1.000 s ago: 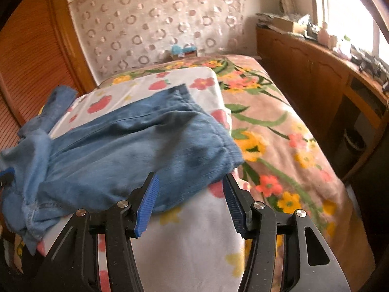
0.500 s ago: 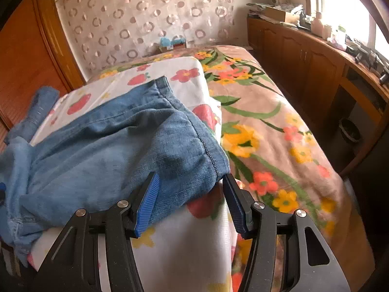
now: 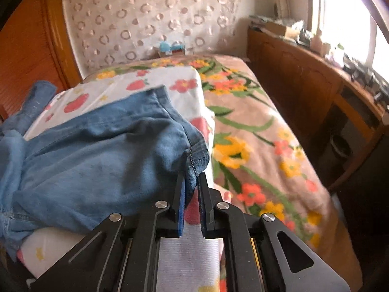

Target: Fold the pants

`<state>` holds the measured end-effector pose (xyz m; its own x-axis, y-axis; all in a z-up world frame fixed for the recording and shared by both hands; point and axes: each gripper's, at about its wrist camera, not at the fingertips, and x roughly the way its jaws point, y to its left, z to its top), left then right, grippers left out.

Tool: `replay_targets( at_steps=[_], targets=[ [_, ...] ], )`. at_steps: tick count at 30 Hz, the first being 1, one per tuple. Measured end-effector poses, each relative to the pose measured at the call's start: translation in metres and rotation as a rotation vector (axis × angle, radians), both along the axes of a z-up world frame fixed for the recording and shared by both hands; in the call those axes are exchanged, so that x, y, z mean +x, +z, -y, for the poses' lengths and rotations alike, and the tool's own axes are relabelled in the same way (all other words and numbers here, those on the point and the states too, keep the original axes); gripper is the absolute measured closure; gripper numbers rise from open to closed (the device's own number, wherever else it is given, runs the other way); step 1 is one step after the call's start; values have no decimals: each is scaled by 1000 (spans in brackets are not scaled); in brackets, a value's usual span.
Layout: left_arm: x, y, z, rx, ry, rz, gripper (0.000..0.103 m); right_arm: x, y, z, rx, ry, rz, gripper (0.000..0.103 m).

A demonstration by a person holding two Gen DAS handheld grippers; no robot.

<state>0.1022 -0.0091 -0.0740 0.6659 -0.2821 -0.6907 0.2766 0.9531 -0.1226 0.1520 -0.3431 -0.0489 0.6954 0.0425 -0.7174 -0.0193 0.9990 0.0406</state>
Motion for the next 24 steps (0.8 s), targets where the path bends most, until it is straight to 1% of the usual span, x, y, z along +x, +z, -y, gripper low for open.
replay_targets(
  at_steps=[3, 7, 10, 14, 19, 22, 24],
  targets=[
    [-12, 10, -15, -8, 23, 21, 76, -7, 16, -4, -4, 0, 61, 97],
    [-33, 23, -48, -5, 72, 58, 76, -14, 43, -13, -8, 10, 137, 97],
    [-49, 27, -81, 8, 139, 74, 76, -16, 59, -24, -17, 40, 171, 97],
    [-61, 25, -118, 7, 198, 75, 76, -16, 70, -46, -40, 92, 187, 97],
    [-61, 8, -142, 13, 259, 31, 75, -17, 72, -70, -35, 144, 191, 97],
    [-59, -5, -149, 19, 276, -4, 75, -17, 72, -83, -47, 174, 192, 97],
    [-56, -16, -151, 10, 277, -41, 75, -18, 70, -91, -56, 193, 189, 97]
  ],
)
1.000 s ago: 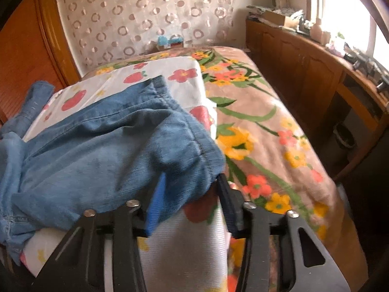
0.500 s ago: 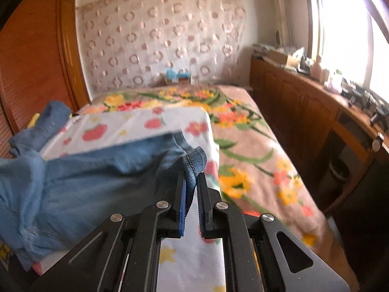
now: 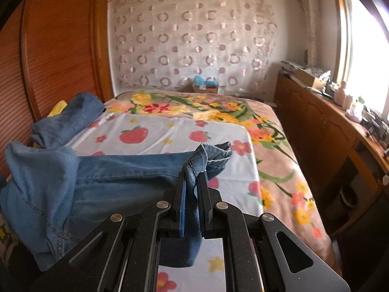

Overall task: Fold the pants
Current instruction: 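Grasp the jeans leg hem with the right tool and lift it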

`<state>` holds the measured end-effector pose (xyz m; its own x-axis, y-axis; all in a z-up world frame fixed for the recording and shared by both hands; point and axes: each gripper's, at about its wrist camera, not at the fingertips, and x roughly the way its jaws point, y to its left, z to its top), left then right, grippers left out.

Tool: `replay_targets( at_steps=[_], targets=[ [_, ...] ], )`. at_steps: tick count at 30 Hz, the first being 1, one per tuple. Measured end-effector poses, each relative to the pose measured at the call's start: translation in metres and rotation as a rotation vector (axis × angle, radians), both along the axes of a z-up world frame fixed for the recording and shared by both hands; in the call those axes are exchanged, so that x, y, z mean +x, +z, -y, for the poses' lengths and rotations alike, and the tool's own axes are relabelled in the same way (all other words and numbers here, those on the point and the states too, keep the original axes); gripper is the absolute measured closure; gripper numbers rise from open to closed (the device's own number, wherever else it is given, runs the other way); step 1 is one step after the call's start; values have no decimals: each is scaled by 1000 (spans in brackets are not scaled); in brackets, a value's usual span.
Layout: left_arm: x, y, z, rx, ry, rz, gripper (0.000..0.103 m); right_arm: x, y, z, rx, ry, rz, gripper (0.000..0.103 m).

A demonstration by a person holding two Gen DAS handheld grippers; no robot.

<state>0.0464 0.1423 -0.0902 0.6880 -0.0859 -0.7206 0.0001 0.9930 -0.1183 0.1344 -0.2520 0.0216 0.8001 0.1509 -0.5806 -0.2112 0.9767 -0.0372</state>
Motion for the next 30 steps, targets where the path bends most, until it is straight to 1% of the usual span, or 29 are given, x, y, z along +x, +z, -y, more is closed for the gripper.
replay_targets(
  at_steps=[2, 4, 6, 9, 13, 17, 18, 19, 20, 22, 26, 30],
  targets=[
    [-1, -8, 2, -6, -11, -14, 75, 0, -1, -5, -9, 12, -3, 97],
    [-3, -8, 3, -7, -9, -3, 75, 1, -2, -9, -15, 21, -6, 97],
    [-3, -9, 1, -30, -2, -4, 75, 0, -3, -11, -17, 28, -9, 97],
    [-8, -7, 2, -46, 2, 4, 75, -1, -3, -12, -19, 33, -12, 97],
    [-11, -2, 8, -86, -36, 17, 75, -1, -3, -13, -21, 33, -14, 97],
    [-9, -3, 10, -73, -42, 7, 75, 0, -5, -14, -15, 34, -18, 97],
    [-9, -2, 10, -74, -44, 9, 79, 0, -5, -14, -17, 34, -16, 97],
    [-10, -1, 11, -68, -47, 17, 94, 0, -5, -14, -17, 34, -16, 97],
    [-14, 3, 11, -50, -37, 38, 100, 0, -5, -14, -17, 34, -16, 97],
    [-21, 12, 13, -37, -51, 61, 103, -2, -5, -14, -13, 37, -11, 97],
    [-53, 44, 11, -23, -59, 128, 103, -5, 3, -14, -11, 42, 9, 97],
    [-82, 66, 3, -9, -65, 139, 103, -8, 12, -16, -6, 50, 29, 97]
  ],
)
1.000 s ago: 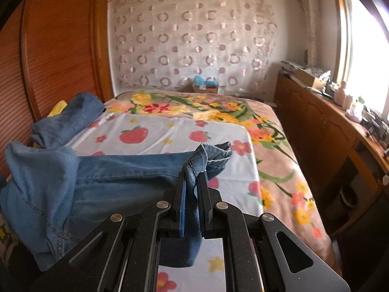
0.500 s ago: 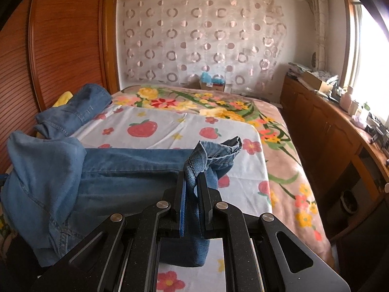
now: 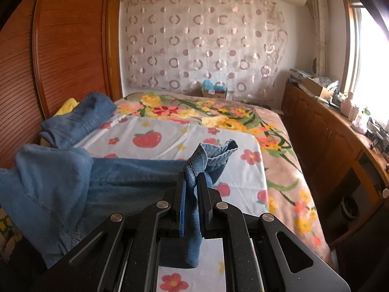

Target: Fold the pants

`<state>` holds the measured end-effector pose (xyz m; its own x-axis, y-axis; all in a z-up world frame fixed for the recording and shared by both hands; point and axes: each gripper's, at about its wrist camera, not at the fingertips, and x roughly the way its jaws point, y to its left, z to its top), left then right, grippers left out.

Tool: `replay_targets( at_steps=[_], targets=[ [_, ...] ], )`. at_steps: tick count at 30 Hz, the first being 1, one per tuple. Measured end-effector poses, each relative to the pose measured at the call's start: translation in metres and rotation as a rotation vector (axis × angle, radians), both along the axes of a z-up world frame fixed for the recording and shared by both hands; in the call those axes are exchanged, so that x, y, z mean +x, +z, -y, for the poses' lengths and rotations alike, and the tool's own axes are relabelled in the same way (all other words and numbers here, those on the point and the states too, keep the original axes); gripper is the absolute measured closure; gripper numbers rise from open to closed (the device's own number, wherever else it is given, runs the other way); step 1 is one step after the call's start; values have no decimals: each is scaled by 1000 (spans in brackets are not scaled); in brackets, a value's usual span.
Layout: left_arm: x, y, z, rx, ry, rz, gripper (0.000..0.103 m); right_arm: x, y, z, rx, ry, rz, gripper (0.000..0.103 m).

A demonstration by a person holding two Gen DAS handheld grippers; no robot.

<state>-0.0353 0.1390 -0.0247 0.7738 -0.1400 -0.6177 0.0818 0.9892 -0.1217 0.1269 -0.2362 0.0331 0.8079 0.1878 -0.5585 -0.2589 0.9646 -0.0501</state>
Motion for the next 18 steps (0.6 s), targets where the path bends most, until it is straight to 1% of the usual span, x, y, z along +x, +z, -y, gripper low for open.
replay_targets(
  at_steps=[3, 6, 9, 11, 14, 18],
  targets=[
    [-13, 7, -5, 13, 12, 4, 103, -2, 5, -4, 11, 11, 11, 97],
    [-15, 10, -13, -6, 26, 7, 101, -6, 13, -10, 33, 38, 25, 97],
    [-11, 13, -15, 0, 62, 3, 96, -11, 24, -17, 57, 67, 35, 97],
    [-5, 13, -17, -2, 69, 1, 91, -15, 33, -24, 69, 97, 46, 97],
    [4, 14, -12, 11, 70, 8, 85, -23, 52, -45, 83, 157, 71, 98],
    [16, 22, -6, 16, 71, 40, 85, -33, 80, -80, 100, 253, 112, 98]
  ],
)
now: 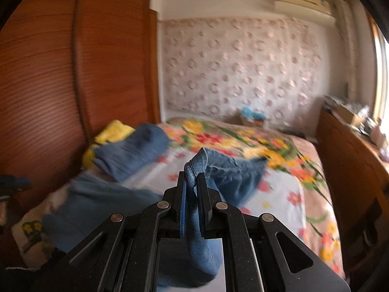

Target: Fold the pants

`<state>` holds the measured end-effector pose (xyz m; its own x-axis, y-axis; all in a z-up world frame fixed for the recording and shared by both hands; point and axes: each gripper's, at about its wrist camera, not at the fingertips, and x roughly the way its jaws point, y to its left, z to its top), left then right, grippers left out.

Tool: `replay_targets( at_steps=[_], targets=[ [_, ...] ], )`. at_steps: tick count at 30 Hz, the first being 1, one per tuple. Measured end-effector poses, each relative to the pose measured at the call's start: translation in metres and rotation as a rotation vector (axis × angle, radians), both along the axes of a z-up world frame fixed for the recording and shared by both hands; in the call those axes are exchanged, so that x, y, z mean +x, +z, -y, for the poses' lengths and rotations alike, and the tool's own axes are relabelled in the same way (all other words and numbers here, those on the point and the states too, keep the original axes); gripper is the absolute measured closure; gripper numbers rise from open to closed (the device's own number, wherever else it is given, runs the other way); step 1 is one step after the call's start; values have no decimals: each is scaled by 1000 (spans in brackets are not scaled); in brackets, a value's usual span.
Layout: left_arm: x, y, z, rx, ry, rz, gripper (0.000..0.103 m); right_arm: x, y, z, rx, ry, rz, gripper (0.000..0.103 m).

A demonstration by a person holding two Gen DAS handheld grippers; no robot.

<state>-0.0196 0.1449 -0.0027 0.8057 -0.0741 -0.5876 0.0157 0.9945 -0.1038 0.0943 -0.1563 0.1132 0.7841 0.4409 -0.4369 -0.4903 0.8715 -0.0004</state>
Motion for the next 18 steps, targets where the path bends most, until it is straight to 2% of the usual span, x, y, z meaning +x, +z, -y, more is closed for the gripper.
replay_targets(
  at_steps=[6, 9, 11, 13, 15, 18],
  targets=[
    [6, 15, 5, 18, 10, 33, 84, -26, 44, -76, 45, 213, 55, 98],
    [6, 17, 2, 19, 36, 31, 84, -36, 48, -121, 71, 336, 17, 98],
    [5, 17, 0, 15, 42, 31, 84, -39, 38, -157, 58, 414, -61, 98],
    [3, 16, -2, 12, 44, 30, 84, -37, 24, -177, 39, 463, -131, 89],
    [2, 14, -2, 13, 41, 30, 84, -36, 14, -184, 24, 466, -139, 67],
    [3, 10, -1, 11, 38, 22, 84, -27, 5, -169, 41, 427, -165, 64]
  ],
)
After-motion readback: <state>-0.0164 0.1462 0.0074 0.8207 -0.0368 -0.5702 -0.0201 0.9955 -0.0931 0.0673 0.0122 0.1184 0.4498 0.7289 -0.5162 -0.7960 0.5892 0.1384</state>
